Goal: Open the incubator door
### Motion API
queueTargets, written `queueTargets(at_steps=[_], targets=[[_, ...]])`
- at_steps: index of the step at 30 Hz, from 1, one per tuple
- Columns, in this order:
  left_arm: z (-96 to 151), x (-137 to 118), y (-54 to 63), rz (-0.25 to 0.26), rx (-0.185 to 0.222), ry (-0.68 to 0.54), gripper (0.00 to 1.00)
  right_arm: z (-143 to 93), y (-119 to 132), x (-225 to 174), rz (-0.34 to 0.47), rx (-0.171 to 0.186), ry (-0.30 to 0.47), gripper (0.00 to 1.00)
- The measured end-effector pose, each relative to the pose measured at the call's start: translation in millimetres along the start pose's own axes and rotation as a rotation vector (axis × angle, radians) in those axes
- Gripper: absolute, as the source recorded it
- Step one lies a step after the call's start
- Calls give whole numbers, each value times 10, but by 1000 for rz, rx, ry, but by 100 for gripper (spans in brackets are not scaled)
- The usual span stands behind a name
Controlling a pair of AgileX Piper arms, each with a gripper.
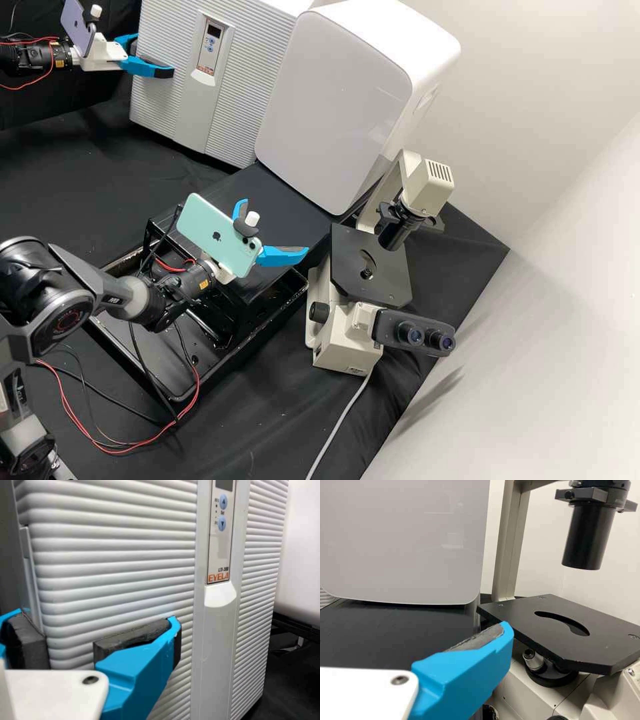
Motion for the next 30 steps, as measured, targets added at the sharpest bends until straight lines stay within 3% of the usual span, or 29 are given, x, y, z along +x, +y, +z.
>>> queueTargets(at_steps=[7, 30], targets=[[96, -33, 38, -26, -4, 25, 0, 0, 0, 0, 0, 0, 0, 100], [150, -98, 61, -36, -10, 35, 0, 0, 0, 0, 0, 0, 0, 100]])
